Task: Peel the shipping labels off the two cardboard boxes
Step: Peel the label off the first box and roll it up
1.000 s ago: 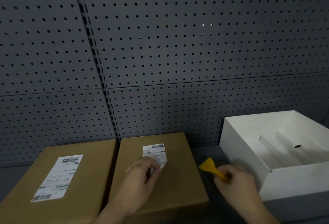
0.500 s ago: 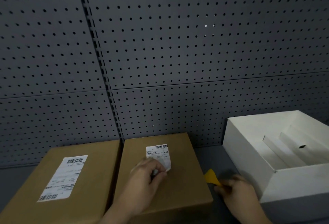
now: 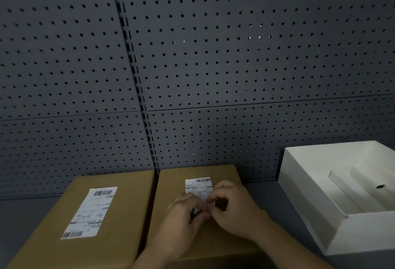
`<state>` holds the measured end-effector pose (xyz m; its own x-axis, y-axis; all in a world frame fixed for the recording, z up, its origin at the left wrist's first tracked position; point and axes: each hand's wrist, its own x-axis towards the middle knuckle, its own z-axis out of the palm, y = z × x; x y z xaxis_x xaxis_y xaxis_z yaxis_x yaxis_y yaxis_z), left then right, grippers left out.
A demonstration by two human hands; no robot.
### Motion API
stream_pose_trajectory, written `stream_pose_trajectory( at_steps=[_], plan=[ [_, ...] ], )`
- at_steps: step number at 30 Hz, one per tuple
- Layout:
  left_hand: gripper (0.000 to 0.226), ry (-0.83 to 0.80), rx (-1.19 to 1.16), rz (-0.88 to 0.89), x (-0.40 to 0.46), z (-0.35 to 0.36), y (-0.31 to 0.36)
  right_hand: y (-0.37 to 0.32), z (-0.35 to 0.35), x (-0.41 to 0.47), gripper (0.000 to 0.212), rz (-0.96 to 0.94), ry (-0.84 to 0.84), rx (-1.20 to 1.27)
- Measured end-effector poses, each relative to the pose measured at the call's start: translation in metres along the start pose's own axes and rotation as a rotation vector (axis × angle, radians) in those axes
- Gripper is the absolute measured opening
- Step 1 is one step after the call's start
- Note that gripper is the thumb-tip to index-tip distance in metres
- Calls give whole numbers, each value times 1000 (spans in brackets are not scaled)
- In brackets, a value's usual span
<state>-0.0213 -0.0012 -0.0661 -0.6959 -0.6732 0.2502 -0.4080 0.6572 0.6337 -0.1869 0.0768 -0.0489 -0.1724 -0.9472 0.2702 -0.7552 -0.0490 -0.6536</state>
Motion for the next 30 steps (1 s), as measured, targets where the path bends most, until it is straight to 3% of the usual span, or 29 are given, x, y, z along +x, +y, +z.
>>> stream_pose_trajectory(
  at_steps=[3, 9, 14, 20, 25, 30],
  plan=[
    [26, 5, -6, -14, 0, 2, -1, 9, 6, 1, 4, 11, 11, 33],
    [13, 11, -22, -34, -1, 0, 2, 14, 6, -4, 8, -28, 15, 48],
    [19, 13, -72, -90, -3, -3, -3, 14, 6, -4, 15, -24, 13, 53],
    [12, 44, -57, -82, -1, -3, -6, 16, 7, -4, 11, -16, 31, 82],
    [24, 56, -51, -96, -1, -3, -5, 16, 7, -3, 10, -37, 21, 127],
    [9, 74, -47, -86, -1, -5, 0, 16, 9, -2, 12, -32, 35, 81]
  ],
)
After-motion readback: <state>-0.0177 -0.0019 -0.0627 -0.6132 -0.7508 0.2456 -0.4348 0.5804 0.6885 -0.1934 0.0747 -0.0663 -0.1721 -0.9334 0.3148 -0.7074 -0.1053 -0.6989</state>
